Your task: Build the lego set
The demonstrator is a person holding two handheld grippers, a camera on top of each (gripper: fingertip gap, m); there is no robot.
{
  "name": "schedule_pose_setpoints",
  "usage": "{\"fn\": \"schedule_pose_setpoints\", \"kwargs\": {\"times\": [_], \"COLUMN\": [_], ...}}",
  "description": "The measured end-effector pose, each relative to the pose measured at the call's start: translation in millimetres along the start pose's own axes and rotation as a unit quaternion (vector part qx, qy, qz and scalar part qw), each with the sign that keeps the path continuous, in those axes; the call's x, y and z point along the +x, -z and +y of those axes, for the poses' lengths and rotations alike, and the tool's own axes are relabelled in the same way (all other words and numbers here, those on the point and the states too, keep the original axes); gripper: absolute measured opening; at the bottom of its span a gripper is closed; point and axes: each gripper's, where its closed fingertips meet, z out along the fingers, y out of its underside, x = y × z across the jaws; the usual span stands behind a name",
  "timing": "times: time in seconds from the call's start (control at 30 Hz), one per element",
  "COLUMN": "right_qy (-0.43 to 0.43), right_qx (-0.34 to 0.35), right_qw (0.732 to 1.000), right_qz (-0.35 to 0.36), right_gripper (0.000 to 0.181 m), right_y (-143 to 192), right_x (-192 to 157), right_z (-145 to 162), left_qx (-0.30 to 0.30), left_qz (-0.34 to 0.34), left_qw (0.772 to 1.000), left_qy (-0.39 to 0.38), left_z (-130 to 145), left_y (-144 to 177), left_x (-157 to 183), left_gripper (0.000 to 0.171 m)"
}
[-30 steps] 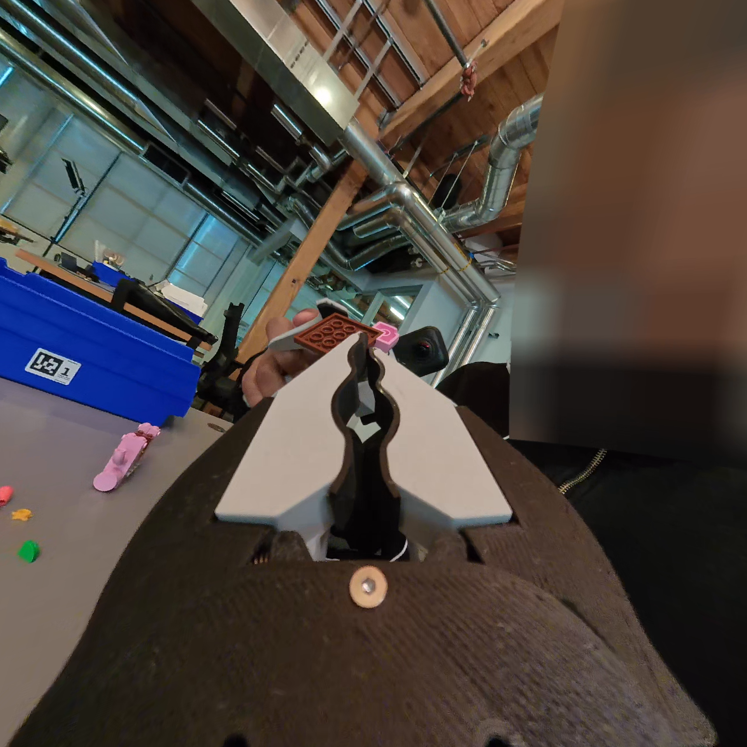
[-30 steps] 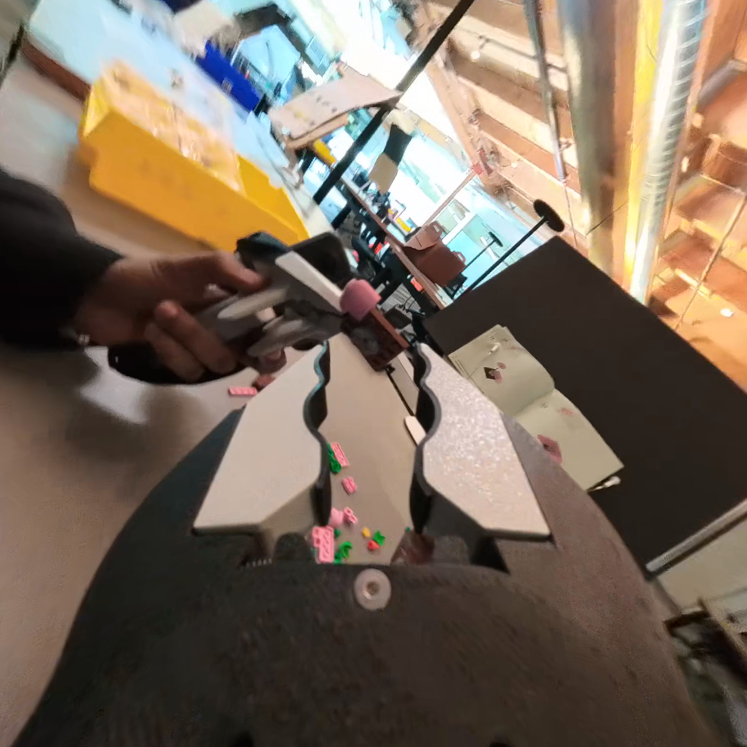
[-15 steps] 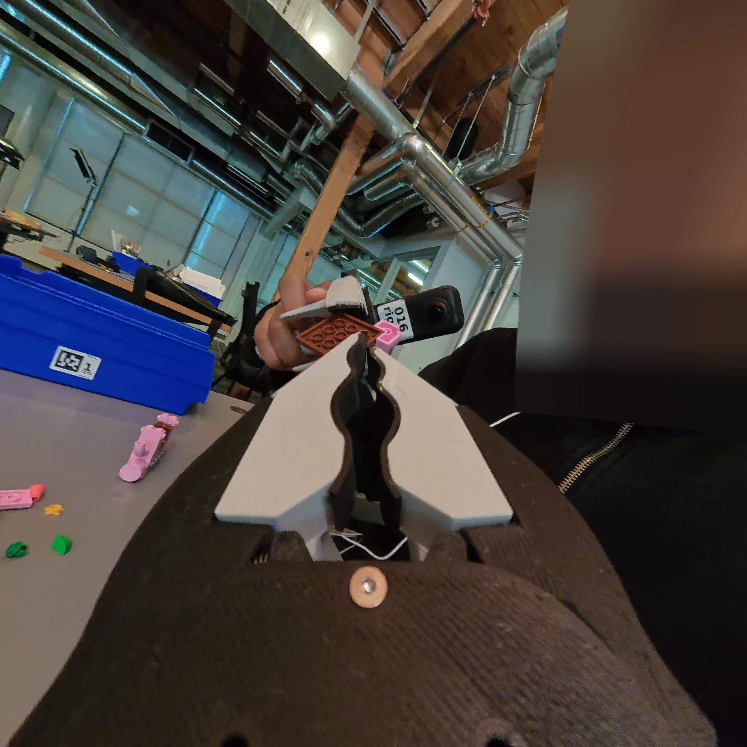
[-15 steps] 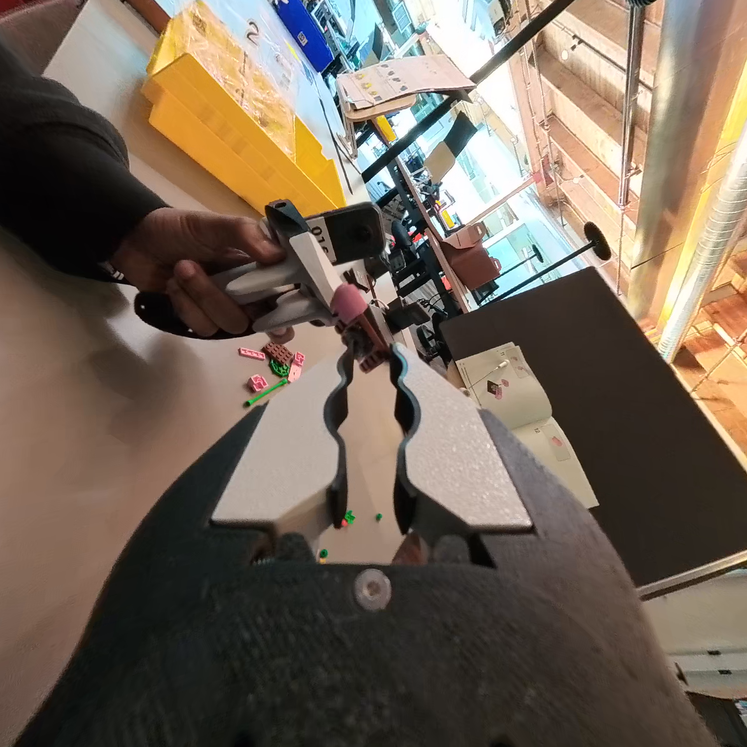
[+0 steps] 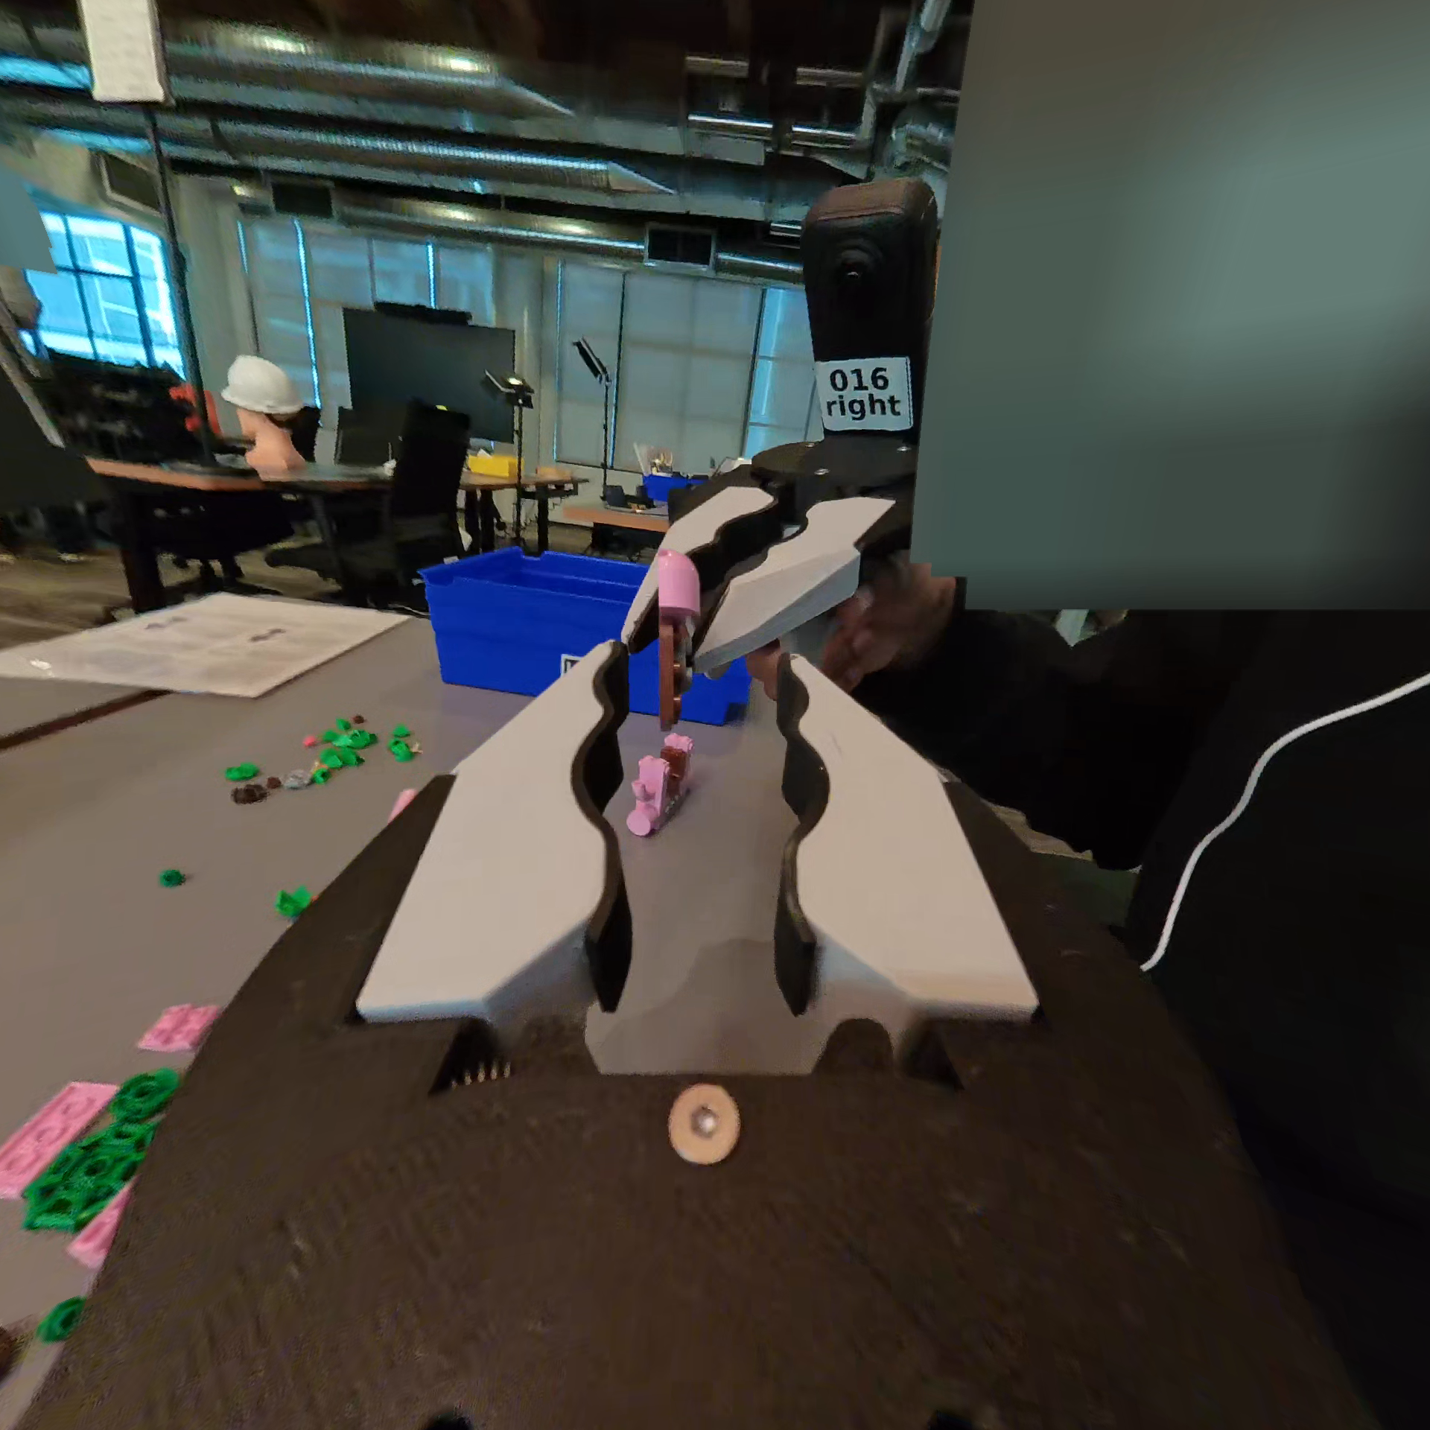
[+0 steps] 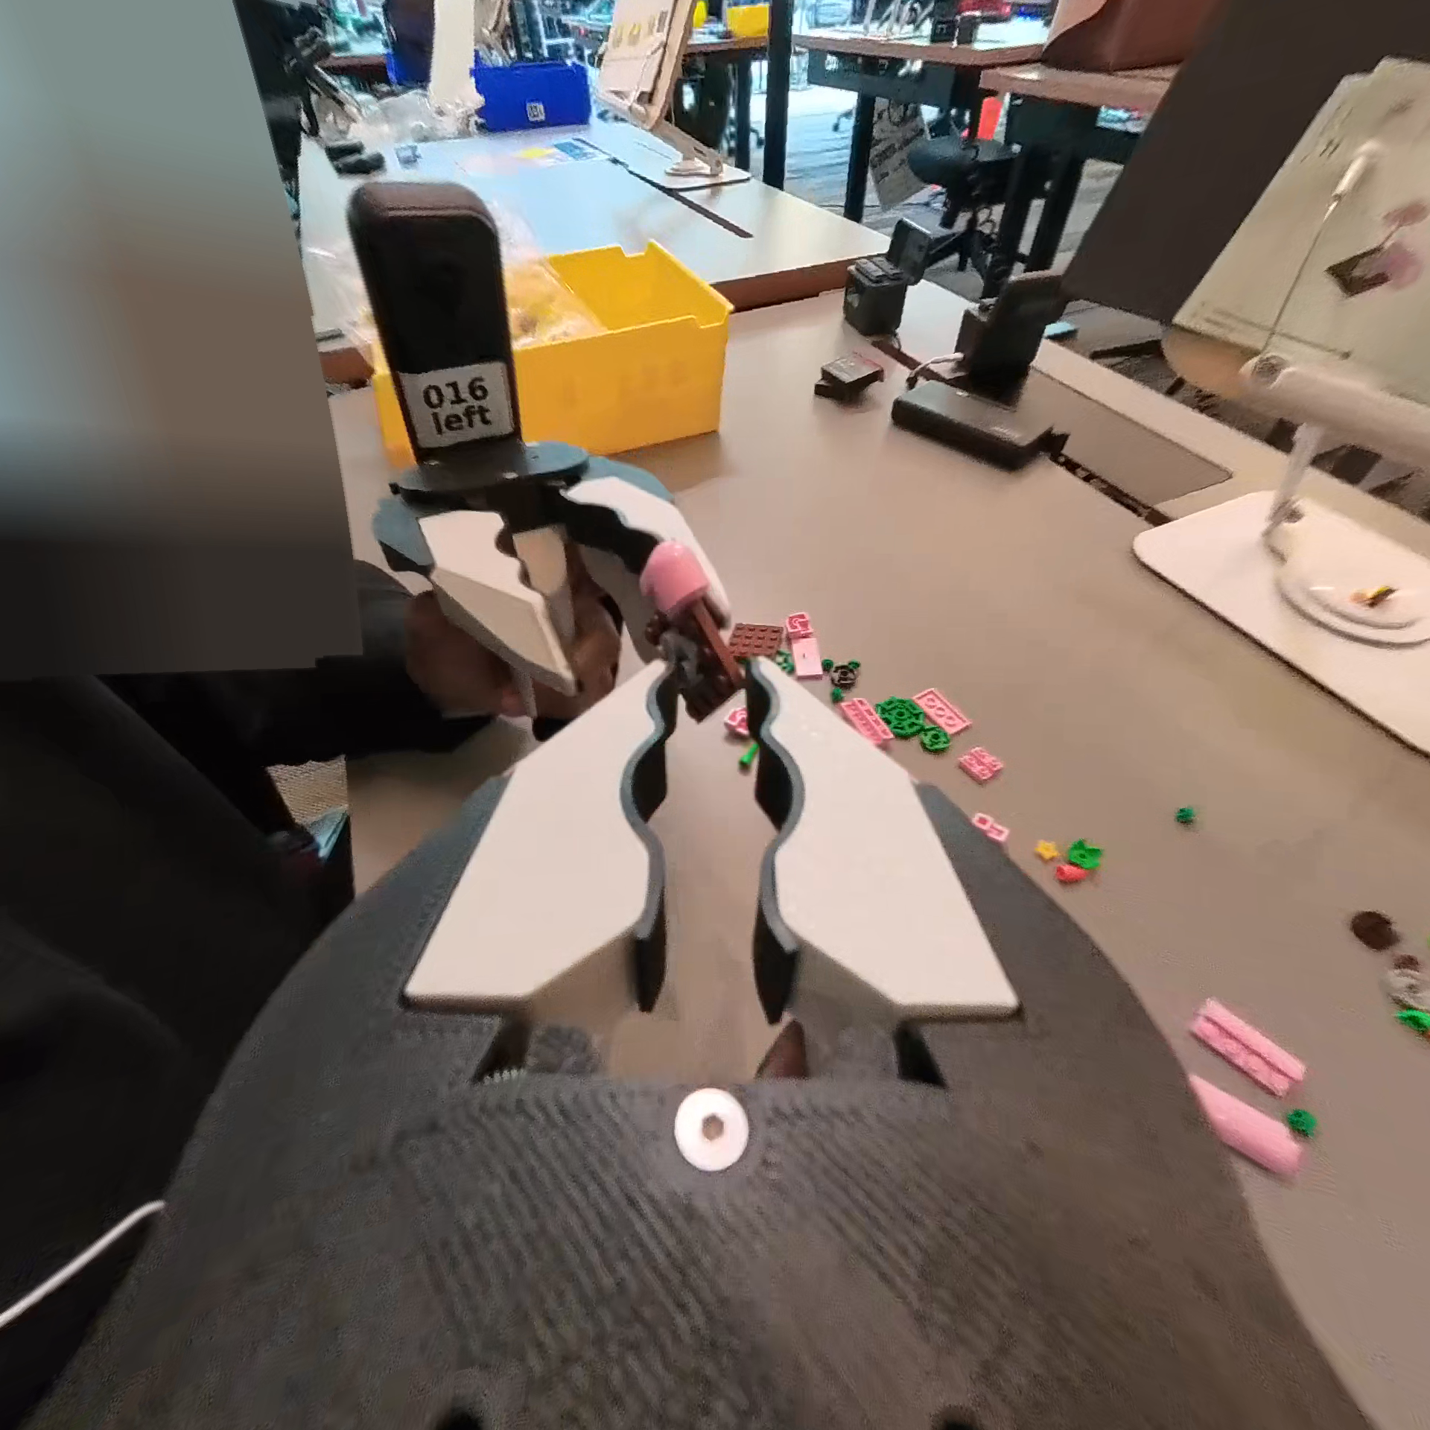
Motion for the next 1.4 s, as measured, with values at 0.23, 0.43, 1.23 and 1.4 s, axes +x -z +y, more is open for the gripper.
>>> {"fn": "schedule_pose_setpoints", "kwargs": {"times": [0.23,0.43,1.23,1.4], "right_qy": [-0.019,-0.043,-0.019,-0.023], "right_qx": [-0.011,0.023,0.114,0.139], "right_qw": [1.0,0.999,0.993,0.99], "right_qz": [-0.004,-0.019,-0.01,-0.003], "right_gripper": [0.016,0.014,0.009,0.003], "right_y": [-6,-7,2,10], "right_x": [-7,-12,-21,-18], "right_z": [8,4,-14,-25], "left_qx": [0.017,0.033,0.096,0.094], "left_qz": [-0.003,0.006,0.074,0.099], "left_qw": [1.0,0.999,0.978,0.973], "left_qy": [0.023,0.033,0.167,0.187], "left_z": [-4,-9,-21,-20], "left_y": [3,6,8,8], "left_x": [-4,-3,-1,1], "left_gripper": [0.011,0.006,0.009,0.009]}}
